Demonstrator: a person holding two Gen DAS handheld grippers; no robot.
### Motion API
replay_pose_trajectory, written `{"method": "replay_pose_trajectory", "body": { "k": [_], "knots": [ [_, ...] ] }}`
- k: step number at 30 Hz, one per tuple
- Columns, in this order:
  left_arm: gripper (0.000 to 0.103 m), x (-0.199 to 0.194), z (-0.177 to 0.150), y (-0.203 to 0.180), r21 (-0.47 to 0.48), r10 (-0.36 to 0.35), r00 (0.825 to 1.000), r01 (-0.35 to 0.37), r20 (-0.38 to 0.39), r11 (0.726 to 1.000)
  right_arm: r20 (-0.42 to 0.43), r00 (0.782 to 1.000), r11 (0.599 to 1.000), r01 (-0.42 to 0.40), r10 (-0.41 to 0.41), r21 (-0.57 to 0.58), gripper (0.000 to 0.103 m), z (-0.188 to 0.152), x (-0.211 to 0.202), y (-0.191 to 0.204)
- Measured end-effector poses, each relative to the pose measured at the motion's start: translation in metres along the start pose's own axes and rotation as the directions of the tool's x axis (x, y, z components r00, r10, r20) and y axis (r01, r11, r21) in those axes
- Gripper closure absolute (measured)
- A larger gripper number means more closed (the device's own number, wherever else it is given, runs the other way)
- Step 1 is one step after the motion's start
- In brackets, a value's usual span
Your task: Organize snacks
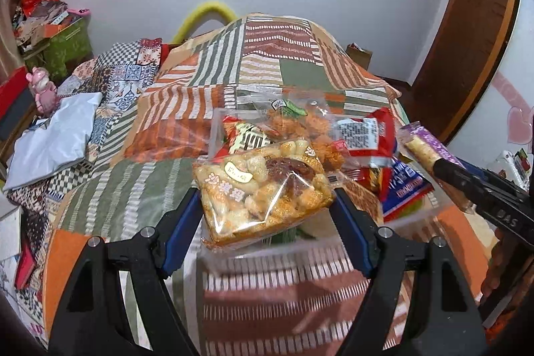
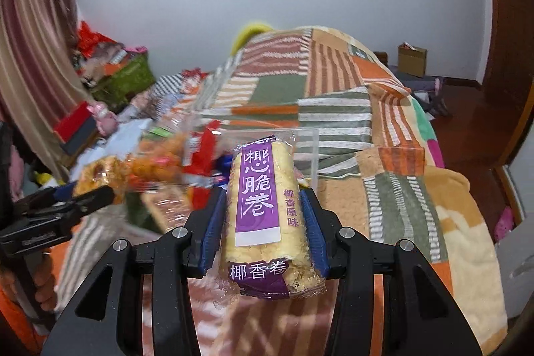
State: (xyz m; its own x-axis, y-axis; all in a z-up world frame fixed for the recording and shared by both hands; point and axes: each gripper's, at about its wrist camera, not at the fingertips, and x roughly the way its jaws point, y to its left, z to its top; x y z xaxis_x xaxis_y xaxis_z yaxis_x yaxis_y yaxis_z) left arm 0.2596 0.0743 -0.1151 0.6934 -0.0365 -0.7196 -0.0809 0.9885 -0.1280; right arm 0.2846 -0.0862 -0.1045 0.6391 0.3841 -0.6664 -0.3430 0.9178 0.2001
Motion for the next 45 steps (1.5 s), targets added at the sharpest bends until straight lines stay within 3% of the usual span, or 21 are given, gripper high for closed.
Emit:
{"method": "replay_pose_trajectory", "body": {
  "k": [8,13,18,27,32,38,42,45],
  "knots": [
    [0.026,0.021,-0.006,-0.016,0.084,0.031,0.999,-0.032,0.017,0.996,-0.020,0.998,0.996,0.056,-0.057,-0.063,0.061,0.001,0.014,0.006],
    [0.026,0.020,-0.010,-0.013,0.086,0.022,1.000,-0.022,-0.004,0.996,-0.031,0.998,0.996,0.056,-0.059,-0.076,0.059,0.002,0.010,0.006],
    [0.026,0.014,-0.010,-0.011,0.083,0.014,1.000,-0.013,-0.013,0.996,-0.002,0.997,0.992,0.070,-0.071,-0.104,0.045,0.003,-0.002,0.011],
    [0.026,-0.040,-0.006,-0.018,0.093,0.014,0.996,-0.023,0.088,0.995,0.091,0.995,0.989,0.041,-0.028,-0.143,0.041,0.002,-0.054,0.028],
    [0.026,-0.099,-0.006,-0.027,0.092,-0.023,0.981,0.005,0.195,0.996,0.180,0.983,0.987,-0.005,0.035,-0.162,0.041,0.002,-0.102,0.043],
    [0.025,-0.169,-0.020,-0.037,0.098,-0.071,0.947,0.042,0.312,0.994,0.257,0.958,0.981,-0.087,0.130,-0.172,0.039,-0.005,-0.152,0.056],
    [0.015,-0.201,-0.030,-0.040,0.099,-0.100,0.925,0.068,0.367,0.993,0.305,0.939,0.978,-0.109,0.159,-0.175,0.026,-0.015,-0.173,0.063],
    [0.010,-0.218,-0.040,-0.042,0.099,-0.103,0.912,0.069,0.397,0.993,0.324,0.931,0.977,-0.115,0.169,-0.180,0.024,-0.023,-0.181,0.067]
  ]
}}
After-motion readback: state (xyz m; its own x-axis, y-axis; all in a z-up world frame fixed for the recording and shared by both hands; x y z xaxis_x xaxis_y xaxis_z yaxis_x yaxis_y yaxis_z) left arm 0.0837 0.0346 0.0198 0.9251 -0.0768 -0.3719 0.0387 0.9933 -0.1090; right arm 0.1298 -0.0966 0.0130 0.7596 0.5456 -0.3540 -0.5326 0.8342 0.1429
